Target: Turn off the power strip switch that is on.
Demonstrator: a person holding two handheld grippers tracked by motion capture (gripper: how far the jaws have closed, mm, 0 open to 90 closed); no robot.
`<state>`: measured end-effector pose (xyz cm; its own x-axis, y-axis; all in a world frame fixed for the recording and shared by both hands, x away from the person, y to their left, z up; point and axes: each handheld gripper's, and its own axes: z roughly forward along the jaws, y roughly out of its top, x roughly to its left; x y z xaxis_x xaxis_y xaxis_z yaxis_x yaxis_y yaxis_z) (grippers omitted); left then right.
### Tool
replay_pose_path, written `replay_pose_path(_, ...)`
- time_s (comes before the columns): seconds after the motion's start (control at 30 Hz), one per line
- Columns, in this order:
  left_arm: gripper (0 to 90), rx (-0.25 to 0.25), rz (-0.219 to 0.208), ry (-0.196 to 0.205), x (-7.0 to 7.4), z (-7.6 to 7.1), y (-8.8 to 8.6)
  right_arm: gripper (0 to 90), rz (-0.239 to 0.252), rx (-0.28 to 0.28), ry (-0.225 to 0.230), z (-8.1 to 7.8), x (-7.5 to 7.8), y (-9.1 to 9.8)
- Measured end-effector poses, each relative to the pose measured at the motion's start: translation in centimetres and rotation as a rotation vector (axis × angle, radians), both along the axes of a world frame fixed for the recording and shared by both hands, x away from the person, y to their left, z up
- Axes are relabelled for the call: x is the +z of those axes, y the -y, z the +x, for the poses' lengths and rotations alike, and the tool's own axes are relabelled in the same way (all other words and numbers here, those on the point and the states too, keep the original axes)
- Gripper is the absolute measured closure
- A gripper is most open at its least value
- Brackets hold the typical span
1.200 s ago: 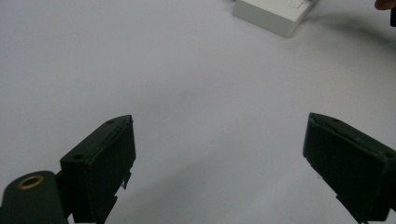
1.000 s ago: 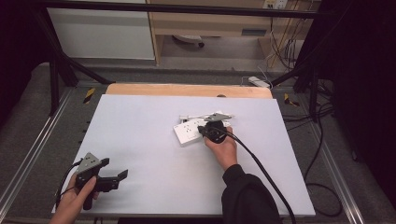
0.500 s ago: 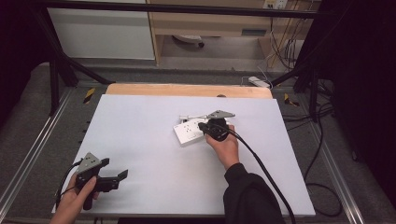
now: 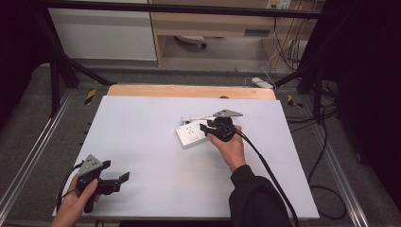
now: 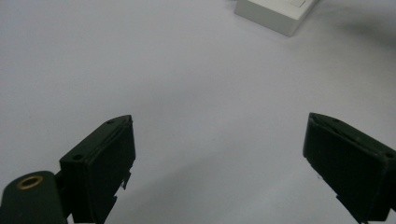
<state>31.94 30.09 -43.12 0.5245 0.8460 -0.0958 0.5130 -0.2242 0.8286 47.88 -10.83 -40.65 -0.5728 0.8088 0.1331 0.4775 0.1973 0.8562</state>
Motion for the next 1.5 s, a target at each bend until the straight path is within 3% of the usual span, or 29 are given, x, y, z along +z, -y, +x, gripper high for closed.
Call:
replay_pose_path(0.17, 9.3, -0.002, 0.004, -0.002, 0.0, 0.0, 0.0, 38.0, -0.012, -0.009, -0.017, 0.1, 0.1, -0.1)
replay_pose_path(0.47, 8.4, 0.002, 0.004, -0.004, 0.0, 0.0, 0.0, 10.6, 0.009, -0.023, -0.039, -0.1, 0.9, 0.0)
replay_pose_path(0.87, 8.4, 0.002, 0.007, -0.007, -0.1, 0.0, 0.0, 5.3, 0.000, -0.009, 0.010, -1.4, 2.4, 0.6)
replay_pose_path(1.13, 8.3, 0.004, 0.007, -0.007, -0.1, 0.0, 0.0, 5.4, -0.013, -0.024, 0.054, -2.6, 3.5, 2.3)
replay_pose_path(1.5, 8.4, 0.003, 0.010, -0.014, -0.1, 0.0, 0.1, 8.2, -0.015, -0.043, 0.083, -4.3, 3.8, 4.4)
